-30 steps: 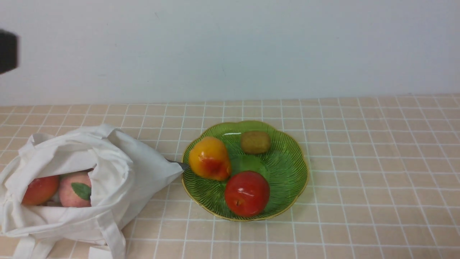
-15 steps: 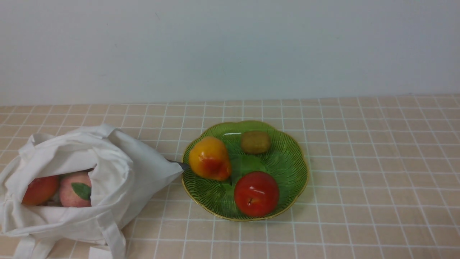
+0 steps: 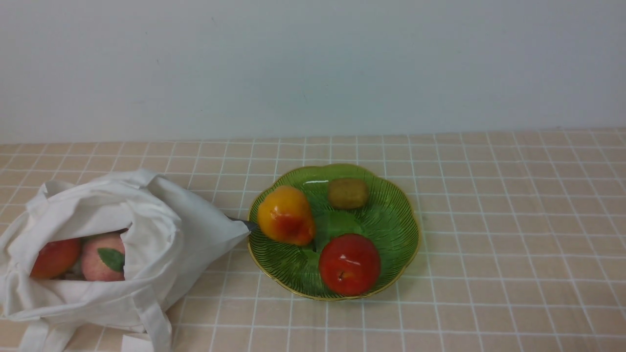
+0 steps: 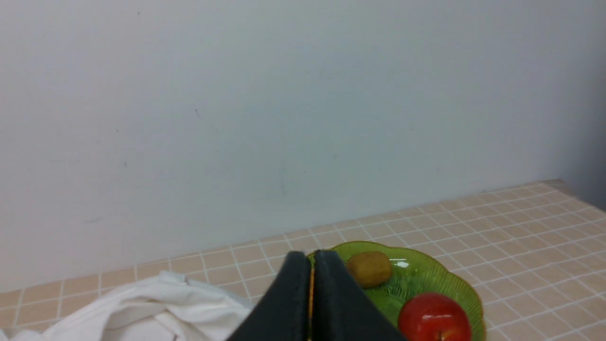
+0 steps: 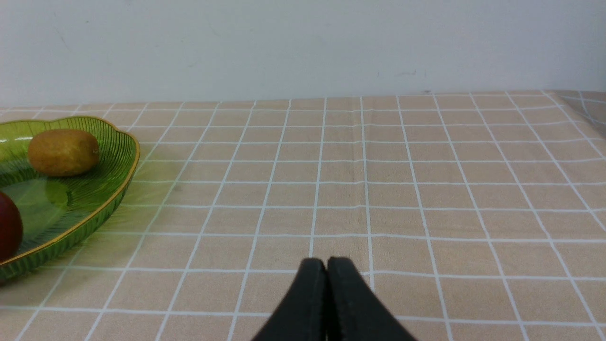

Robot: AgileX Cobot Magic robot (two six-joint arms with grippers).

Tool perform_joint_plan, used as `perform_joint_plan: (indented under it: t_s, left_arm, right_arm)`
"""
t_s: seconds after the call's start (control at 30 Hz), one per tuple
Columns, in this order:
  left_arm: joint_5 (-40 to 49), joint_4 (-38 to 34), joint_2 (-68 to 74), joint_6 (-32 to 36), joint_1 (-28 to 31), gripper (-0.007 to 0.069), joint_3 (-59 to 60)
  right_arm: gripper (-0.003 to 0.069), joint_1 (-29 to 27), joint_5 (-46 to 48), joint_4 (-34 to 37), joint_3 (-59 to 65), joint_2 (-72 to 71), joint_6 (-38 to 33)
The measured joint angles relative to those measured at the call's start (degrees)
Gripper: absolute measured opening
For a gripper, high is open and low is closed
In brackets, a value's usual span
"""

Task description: Take the fruit out of the bag on the brown coffee tablecloth and place them on the plate.

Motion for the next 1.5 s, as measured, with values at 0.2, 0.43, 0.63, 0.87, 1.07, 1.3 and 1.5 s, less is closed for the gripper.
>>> perform_joint_plan:
  t_s: [0.2,0.43,0.63,0.87,1.07,1.3,1.5]
  left_arm:
    - [-1.2,-4.0,-2.0,7.0,8.3,-0.0008,6.6]
    - [-10.6,-12.4,-2.0,15.9,24.8,-0.0008,21.6]
    - [-13.6,-13.7,-2.0,16.1,28.6,-0.0008,28.6]
    - [-10.0,-14.1,-2.0,16.0,28.8,-0.0008,28.7]
    - [-9.9,-14.2,-2.0,16.0,28.9,-0.0008,28.7]
    - [-9.9,-15.4,-2.0,15.9,28.9,-0.0008,28.7]
    - [-9.9,-15.4,-2.0,16.0,28.9,-0.0008,28.7]
  right_arm:
    - [-0.0014,0.0,0.0,0.0,0.0,0.0,0.0]
    - [-0.0014,0.0,0.0,0.0,0.0,0.0,0.0]
    - [-0.0014,0.0,0.0,0.0,0.0,0.0,0.0]
    - [-0.0014,0.0,0.0,0.0,0.0,0.0,0.0]
    - [-0.0014,0.0,0.0,0.0,0.0,0.0,0.0]
    - [-0.0014,0.0,0.0,0.0,0.0,0.0,0.0]
    - [-0.0014,0.0,0.0,0.0,0.0,0.0,0.0]
